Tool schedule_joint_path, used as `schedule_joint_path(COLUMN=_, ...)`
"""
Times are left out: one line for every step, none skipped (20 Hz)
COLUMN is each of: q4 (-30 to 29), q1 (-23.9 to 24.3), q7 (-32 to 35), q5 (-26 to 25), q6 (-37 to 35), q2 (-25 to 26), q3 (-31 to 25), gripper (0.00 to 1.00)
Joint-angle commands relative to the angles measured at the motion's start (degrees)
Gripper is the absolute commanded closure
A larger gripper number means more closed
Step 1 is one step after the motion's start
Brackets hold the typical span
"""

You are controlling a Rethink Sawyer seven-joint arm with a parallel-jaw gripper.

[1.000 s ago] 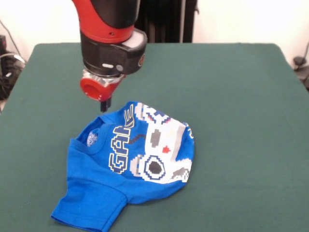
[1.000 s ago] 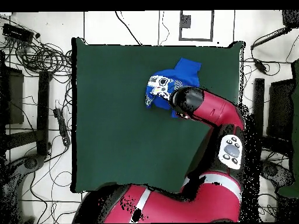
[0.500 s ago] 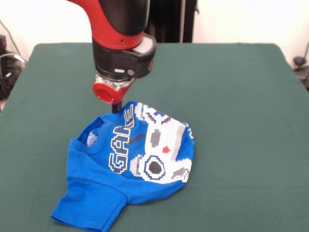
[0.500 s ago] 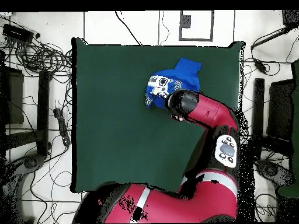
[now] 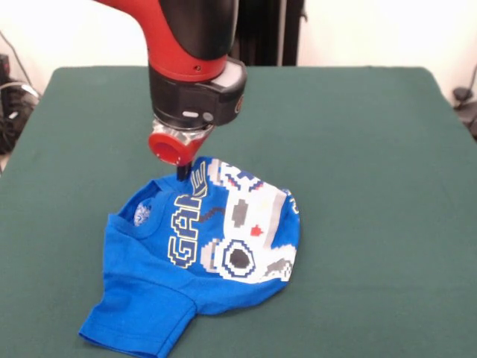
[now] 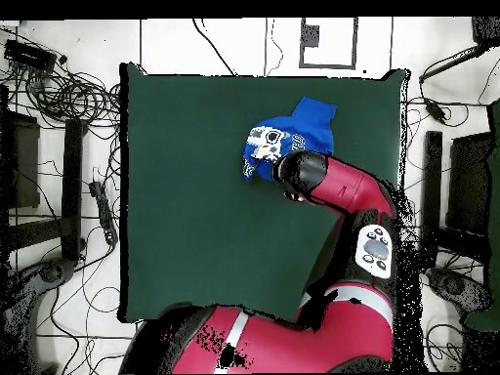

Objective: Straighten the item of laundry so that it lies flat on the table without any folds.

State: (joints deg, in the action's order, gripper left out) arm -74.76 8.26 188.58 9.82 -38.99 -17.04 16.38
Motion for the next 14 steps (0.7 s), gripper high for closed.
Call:
schedule_joint_path(q4=-1.8, q1=-2.0, q7=1.3, q5=0.6, q6=4.3, q2=5.6, q3=-6.7, gripper=1.0)
schedule_joint_path(q4=-1.5, q1=-2.1, q7=1.5, q5=0.6, q6=4.3, q2=5.9, q3=-6.6, gripper=1.0)
schedule_joint_path(q4=-1.1, q1=-2.3, q7=1.8, q5=0.6, q6=4.4, q2=6.3, q3=-6.4, gripper=1.0)
schedule_joint_path(q4=-0.4, q1=-2.7, q7=1.8, q5=0.2, q6=3.6, q2=6.6, q3=-5.7, gripper=1.0)
schedule_joint_path(q4=0.4, q1=-3.0, q7=1.9, q5=-0.1, q6=2.7, q2=6.9, q3=-5.0, gripper=1.0)
schedule_joint_path(q4=0.5, q1=-2.9, q7=1.7, q5=-0.1, q6=2.6, q2=7.0, q3=-5.1, gripper=1.0)
schedule_joint_path(q4=0.7, q1=-2.7, q7=1.5, q5=-0.2, q6=2.6, q2=7.1, q3=-5.1, gripper=1.0)
schedule_joint_path(q4=0.8, q1=-2.7, q7=1.4, q5=-0.2, q6=2.6, q2=7.2, q3=-5.1, gripper=1.0)
schedule_joint_path(q4=1.4, q1=-2.9, q7=1.7, q5=-0.2, q6=2.2, q2=7.6, q3=-4.7, gripper=1.0)
schedule_joint_path(q4=1.5, q1=-3.0, q7=1.8, q5=-0.2, q6=2.1, q2=7.6, q3=-4.6, gripper=1.0)
schedule_joint_path(q4=1.5, q1=-2.8, q7=1.6, q5=0.0, q6=2.2, q2=7.6, q3=-4.8, gripper=1.0)
schedule_joint_path(q4=1.5, q1=-2.8, q7=1.6, q5=0.0, q6=2.2, q2=7.6, q3=-4.8, gripper=1.0)
schedule_joint_path(q4=1.6, q1=-2.8, q7=1.6, q5=0.0, q6=2.0, q2=7.6, q3=-4.7, gripper=1.0)
schedule_joint_path(q4=1.5, q1=-2.8, q7=1.6, q5=0.0, q6=2.0, q2=7.6, q3=-4.6, gripper=1.0)
